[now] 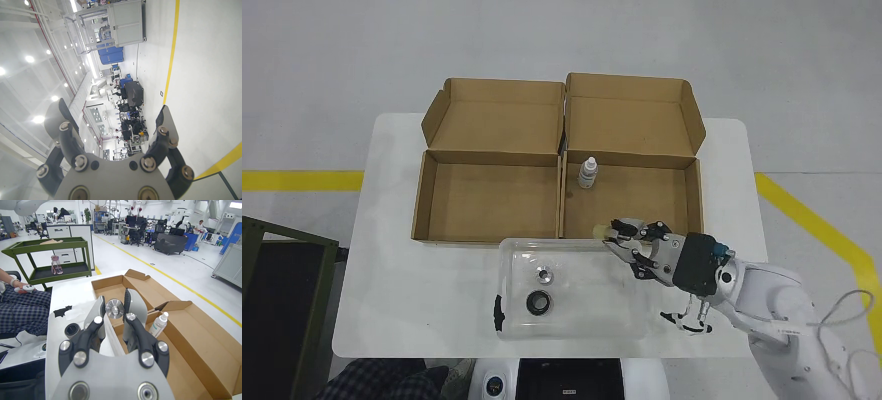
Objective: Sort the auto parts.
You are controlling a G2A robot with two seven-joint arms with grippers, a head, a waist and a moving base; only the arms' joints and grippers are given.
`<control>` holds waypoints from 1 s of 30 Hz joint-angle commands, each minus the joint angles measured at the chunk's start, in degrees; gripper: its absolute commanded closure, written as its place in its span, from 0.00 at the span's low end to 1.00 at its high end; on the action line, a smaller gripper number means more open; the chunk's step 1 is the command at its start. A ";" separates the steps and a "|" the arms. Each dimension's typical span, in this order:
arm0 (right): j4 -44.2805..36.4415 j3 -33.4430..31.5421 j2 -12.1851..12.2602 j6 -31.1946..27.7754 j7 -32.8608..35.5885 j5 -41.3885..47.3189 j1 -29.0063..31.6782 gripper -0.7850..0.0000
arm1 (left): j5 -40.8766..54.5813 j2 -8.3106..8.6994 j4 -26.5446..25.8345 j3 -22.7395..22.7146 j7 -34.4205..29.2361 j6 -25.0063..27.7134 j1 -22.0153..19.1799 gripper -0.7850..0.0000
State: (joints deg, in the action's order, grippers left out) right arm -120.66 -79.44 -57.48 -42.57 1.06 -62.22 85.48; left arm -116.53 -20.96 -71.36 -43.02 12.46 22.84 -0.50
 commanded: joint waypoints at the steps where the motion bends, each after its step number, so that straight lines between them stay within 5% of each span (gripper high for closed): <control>1: -0.09 -0.57 0.05 -0.14 -0.03 0.44 0.24 1.00 | 0.00 0.00 0.00 0.00 0.00 0.00 0.00 0.00; 16: 0.70 -2.17 0.07 -1.13 -0.58 4.23 -0.04 1.00 | 0.00 0.00 0.00 0.00 0.00 0.00 0.00 0.00; 30: 6.63 1.78 -0.36 2.70 7.07 -1.86 -7.19 1.00 | 0.00 0.00 0.00 0.00 0.00 0.00 0.00 0.00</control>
State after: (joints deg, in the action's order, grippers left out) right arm -114.68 -78.19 -57.78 -40.14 7.58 -63.85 79.09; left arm -116.53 -20.96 -71.36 -43.02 12.46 22.84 -0.50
